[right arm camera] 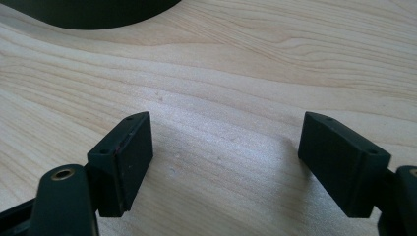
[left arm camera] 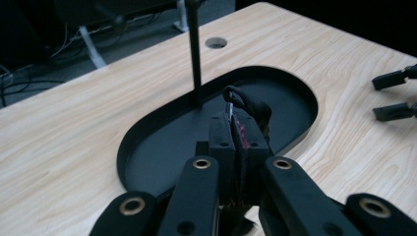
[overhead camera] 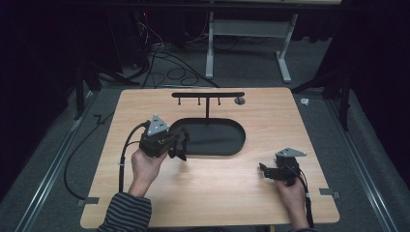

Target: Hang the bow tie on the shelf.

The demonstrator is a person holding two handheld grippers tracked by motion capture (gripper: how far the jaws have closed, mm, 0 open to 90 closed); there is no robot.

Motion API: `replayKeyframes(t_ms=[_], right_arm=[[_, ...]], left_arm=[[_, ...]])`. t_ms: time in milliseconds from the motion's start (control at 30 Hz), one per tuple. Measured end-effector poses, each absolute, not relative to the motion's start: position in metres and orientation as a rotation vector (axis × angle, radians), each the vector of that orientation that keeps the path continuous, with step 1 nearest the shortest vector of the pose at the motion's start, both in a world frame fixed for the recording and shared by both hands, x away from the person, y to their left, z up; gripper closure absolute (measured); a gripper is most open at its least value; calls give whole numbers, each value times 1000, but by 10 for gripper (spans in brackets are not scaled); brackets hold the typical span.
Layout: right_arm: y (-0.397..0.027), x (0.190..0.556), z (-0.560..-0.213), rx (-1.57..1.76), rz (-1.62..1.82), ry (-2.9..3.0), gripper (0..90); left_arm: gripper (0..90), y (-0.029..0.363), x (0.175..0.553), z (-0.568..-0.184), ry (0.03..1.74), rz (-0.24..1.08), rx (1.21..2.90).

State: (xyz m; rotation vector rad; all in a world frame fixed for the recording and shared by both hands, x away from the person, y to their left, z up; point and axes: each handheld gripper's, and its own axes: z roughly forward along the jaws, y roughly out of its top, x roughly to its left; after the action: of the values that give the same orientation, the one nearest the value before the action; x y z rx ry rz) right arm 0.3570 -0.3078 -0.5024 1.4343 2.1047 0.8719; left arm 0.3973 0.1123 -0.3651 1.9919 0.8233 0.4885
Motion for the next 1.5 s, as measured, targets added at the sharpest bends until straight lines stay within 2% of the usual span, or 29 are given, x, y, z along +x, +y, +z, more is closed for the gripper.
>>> replayKeyframes(t_ms=[600, 1500], right_arm=[[-308, 357, -502, 1431, 871, 2105, 219], [-308, 357, -502, 1435, 873, 2104, 218]], left_arm=[[878, 84, 424, -347, 765, 393, 1972], [873, 59, 477, -340, 848, 459, 1954]])
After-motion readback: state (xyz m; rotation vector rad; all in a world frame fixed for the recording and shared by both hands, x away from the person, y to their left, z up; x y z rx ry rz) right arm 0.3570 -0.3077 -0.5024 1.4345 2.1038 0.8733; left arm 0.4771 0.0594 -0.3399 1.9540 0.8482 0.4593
